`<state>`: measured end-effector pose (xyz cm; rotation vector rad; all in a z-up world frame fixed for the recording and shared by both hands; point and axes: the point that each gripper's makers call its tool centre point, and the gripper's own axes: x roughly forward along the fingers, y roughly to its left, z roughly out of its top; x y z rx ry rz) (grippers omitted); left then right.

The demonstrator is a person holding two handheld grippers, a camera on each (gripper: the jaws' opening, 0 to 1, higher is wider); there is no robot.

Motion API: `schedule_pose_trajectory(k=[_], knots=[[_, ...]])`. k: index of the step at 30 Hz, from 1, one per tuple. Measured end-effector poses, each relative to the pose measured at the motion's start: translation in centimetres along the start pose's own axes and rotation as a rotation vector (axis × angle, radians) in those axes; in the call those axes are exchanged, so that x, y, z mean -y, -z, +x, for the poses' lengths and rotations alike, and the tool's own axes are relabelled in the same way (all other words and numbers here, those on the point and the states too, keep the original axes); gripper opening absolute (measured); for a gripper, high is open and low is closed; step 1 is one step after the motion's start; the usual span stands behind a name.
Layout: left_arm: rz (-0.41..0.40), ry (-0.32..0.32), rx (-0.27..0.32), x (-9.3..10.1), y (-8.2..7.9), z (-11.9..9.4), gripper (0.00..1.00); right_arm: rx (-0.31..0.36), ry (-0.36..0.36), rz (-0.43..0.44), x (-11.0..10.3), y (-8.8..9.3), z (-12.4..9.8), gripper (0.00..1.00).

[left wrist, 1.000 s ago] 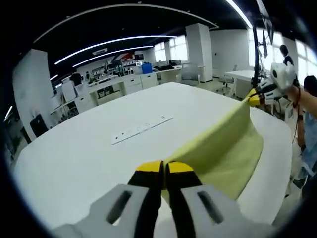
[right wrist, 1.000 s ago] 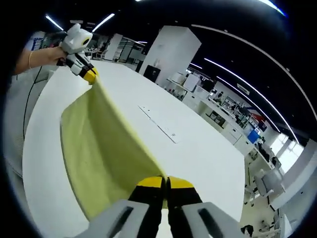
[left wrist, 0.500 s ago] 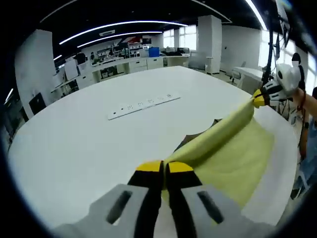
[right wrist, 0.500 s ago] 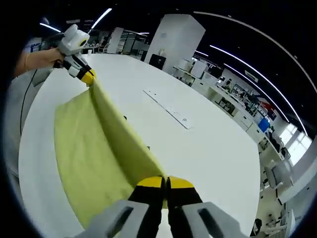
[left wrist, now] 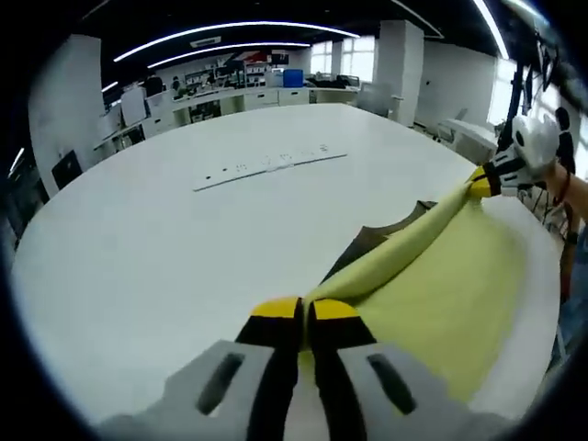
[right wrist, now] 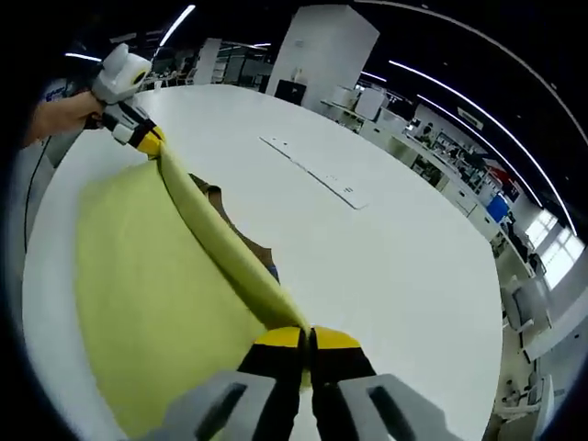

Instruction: Fold the garment on the visible template until the final outline fits inside the template.

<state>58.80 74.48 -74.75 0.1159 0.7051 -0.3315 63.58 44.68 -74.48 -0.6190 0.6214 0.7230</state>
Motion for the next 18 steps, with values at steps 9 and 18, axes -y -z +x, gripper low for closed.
schedule_pose_trajectory(k=[9, 18], knots=[[0.034, -0.009, -0.032, -0.5, 0.7, 0.8, 0.05, -0.039, -0.042, 0.081, -0.6, 1.4, 1.3, 0.0], [0.091, -0.034, -0.016, -1.0, 0.7, 0.0, 0.12, -0.054, -0.048, 0.117, -0.4, 1.8, 0.7, 0.18]])
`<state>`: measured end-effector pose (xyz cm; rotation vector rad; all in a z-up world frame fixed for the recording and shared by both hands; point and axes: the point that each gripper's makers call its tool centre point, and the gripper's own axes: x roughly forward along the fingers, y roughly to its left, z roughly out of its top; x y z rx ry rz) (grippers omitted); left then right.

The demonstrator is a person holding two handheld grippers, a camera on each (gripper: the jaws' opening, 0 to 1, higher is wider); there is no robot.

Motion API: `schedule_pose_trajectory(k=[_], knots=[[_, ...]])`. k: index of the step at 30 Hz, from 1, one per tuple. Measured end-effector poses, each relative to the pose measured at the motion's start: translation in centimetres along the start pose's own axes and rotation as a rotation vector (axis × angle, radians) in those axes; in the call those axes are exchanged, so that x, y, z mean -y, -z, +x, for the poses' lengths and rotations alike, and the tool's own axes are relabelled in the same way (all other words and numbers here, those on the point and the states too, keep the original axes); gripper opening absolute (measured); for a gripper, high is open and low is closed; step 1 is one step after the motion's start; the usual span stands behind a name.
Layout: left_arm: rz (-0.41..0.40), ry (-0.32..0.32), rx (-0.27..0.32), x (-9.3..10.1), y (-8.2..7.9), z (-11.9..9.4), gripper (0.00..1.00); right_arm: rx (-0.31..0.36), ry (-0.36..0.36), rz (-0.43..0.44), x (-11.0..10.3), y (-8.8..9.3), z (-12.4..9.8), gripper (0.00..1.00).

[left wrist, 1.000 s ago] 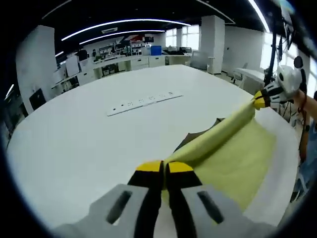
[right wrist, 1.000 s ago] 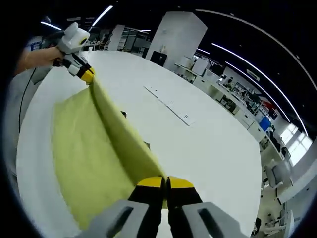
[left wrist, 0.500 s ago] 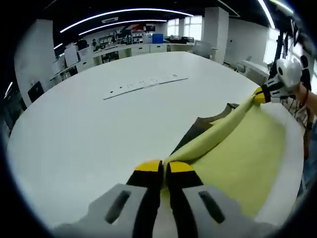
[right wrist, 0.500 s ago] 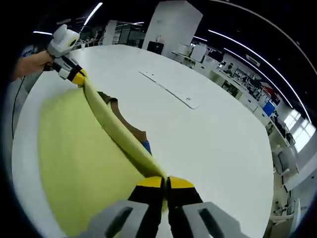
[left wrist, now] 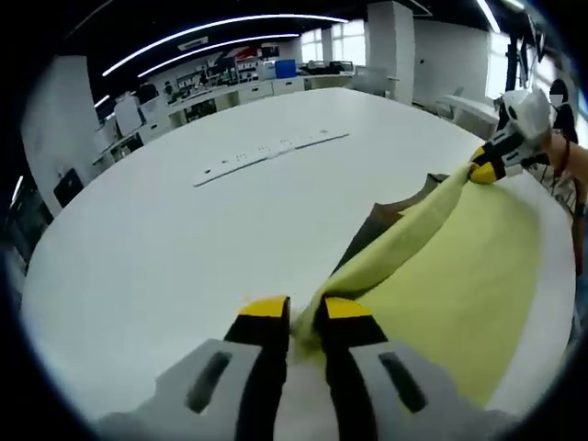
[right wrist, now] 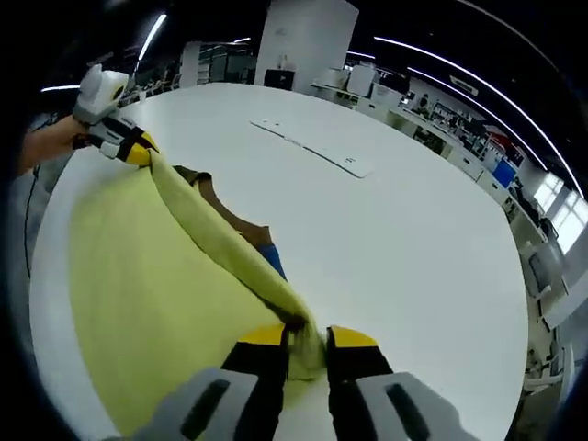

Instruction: Fold the garment on the visible template until the final outline fits inside the template.

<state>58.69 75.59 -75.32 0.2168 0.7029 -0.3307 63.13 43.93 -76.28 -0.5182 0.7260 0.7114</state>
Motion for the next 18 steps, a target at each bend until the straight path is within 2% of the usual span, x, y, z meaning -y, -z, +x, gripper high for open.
schedule_pose_trajectory(k=[5, 8, 13, 18], knots=[[0.048, -0.011, 0.027, -0.4, -0.6, -1.4, 0.13, -0.004, 0.031, -0.042, 0.5, 0.0, -1.1, 0.2], [0.085, 0.02, 0.067, 0.2, -1.3, -2.0, 0.15, 0.029, 0.041, -0.079, 0.4, -0.7, -1.8, 0.21], [0.153, 0.065, 0.09, 1.4, -1.5, -2.5, 0.15, 0.057, 0.038, -0.131, 0.0, -1.3, -2.1, 0.21], [0.23, 0.101, 0.062, 2.4, -0.8, -1.6, 0.16, 0.036, -0.002, -0.177, -0.7, -0.6, -0.9, 0.2]])
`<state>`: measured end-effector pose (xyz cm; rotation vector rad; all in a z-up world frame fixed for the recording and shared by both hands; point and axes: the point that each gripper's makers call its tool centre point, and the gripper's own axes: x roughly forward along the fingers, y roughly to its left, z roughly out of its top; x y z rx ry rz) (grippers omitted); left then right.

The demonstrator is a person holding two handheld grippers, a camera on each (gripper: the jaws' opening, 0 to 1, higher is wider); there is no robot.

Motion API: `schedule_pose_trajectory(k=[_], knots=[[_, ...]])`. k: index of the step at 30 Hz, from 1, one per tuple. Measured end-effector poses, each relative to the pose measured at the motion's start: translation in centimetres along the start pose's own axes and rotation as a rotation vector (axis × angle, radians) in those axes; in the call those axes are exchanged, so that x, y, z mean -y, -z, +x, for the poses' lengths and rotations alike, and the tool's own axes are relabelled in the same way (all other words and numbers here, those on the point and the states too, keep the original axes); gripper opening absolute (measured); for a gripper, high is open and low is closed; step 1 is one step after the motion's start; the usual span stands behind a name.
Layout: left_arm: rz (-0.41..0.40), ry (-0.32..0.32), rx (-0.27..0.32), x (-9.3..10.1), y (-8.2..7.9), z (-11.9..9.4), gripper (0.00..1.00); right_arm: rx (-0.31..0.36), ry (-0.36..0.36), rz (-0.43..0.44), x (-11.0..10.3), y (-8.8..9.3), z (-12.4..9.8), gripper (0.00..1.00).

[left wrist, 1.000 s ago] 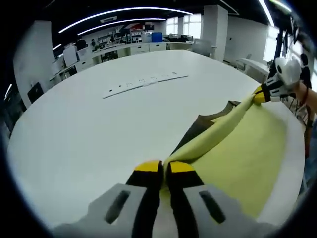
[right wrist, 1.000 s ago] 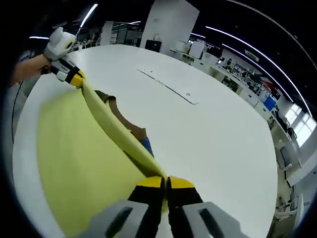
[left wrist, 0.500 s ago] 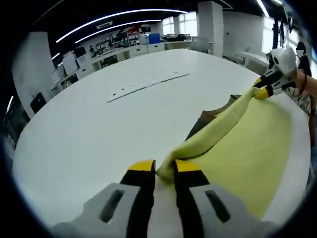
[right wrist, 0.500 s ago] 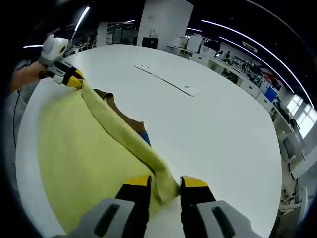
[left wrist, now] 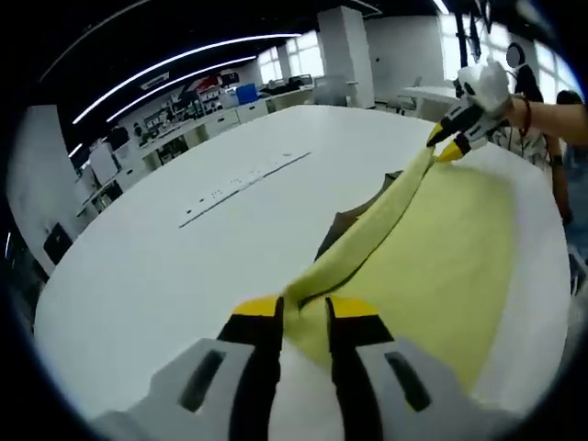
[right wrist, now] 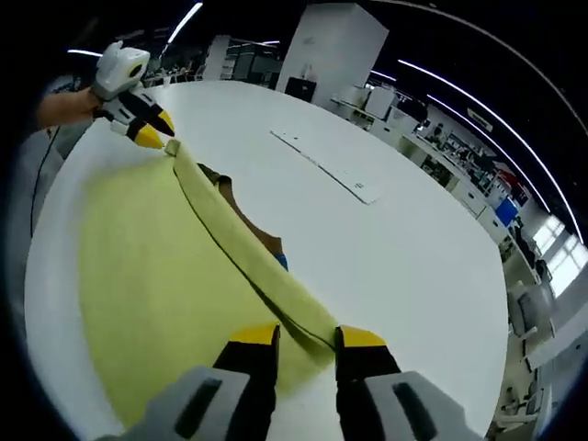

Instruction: Fold the garment on the visible template until the final outline fits inside the template.

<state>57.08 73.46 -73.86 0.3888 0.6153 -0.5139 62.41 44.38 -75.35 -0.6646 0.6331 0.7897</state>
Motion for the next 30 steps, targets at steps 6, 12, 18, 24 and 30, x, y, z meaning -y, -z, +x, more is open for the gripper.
schedule_pose_trajectory(k=[6, 12, 18, 24, 30], knots=[[0.045, 0.016, -0.029, 0.1, 0.7, 1.6, 0.17, -0.017, -0.008, -0.01, 0.3, 0.6, 1.1, 0.19], [0.023, 0.017, -0.041, -0.4, 1.1, 2.5, 0.17, -0.008, -0.007, 0.001, 1.0, 0.7, 1.6, 0.15], [0.013, 0.004, -0.03, -0.9, 0.9, 2.9, 0.16, -0.002, -0.01, 0.004, 1.1, 0.7, 1.8, 0.07], [0.034, 0.002, -0.026, -0.9, 0.8, 3.3, 0.08, -0.007, -0.015, 0.001, 0.7, 0.7, 2.0, 0.0], [0.058, -0.019, -0.037, -1.1, 0.6, 3.7, 0.04, -0.009, -0.01, 0.025, 0.9, 0.8, 2.0, 0.0]])
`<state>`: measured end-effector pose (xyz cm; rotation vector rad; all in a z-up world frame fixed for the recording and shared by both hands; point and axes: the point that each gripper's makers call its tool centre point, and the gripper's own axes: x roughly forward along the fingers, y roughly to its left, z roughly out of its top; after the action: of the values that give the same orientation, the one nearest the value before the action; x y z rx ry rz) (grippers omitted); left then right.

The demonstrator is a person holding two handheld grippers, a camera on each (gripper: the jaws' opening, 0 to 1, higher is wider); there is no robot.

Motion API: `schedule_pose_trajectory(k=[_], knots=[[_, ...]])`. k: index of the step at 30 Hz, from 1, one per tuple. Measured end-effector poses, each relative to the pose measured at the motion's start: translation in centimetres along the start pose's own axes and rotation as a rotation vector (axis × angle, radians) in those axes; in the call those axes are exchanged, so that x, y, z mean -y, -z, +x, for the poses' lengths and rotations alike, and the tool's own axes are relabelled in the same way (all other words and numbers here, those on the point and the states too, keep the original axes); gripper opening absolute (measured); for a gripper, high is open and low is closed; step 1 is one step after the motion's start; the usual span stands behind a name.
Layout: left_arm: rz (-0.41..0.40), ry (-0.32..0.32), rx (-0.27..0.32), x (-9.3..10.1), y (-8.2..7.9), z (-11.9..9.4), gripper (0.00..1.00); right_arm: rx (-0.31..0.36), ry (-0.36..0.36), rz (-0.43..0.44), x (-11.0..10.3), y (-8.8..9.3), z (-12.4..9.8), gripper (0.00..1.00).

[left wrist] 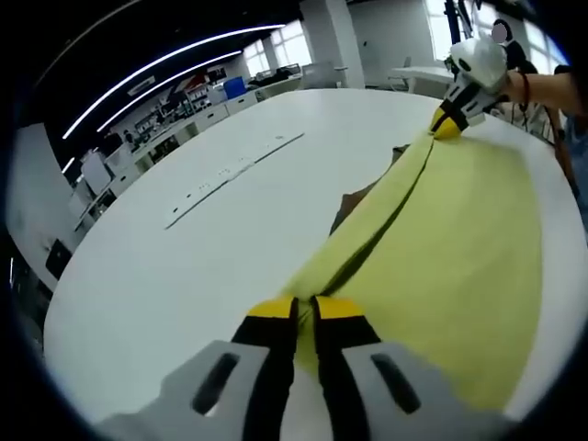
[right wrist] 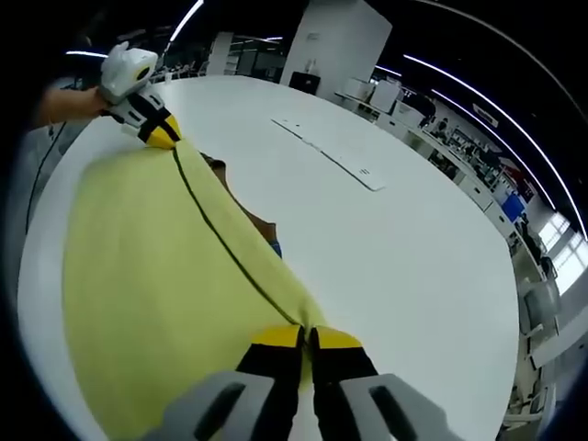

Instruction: Fold the garment on the visible template until the final outline fits inside the template.

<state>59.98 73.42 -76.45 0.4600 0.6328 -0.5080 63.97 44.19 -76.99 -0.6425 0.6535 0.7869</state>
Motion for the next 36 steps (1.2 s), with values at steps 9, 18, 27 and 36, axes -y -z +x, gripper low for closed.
schedule_pose_trajectory(k=[9, 18, 27, 36], knots=[[0.107, -0.094, 0.045, -1.7, -1.9, -0.7, 0.0, 0.044, 0.069, 0.013, 1.4, -1.4, -0.3, 0.0], [-0.128, -0.195, 0.099, -5.0, -2.6, -1.3, 0.06, 0.085, 0.102, 0.161, 2.7, -2.1, 0.6, 0.0], [-0.213, -0.186, 0.111, -5.5, -1.7, -2.5, 0.13, 0.085, 0.131, 0.246, 3.5, -2.1, 0.3, 0.17], [-0.424, -0.123, 0.178, -4.9, -0.9, -4.0, 0.46, 0.105, 0.013, 0.432, 1.6, -2.3, -1.2, 0.51]])
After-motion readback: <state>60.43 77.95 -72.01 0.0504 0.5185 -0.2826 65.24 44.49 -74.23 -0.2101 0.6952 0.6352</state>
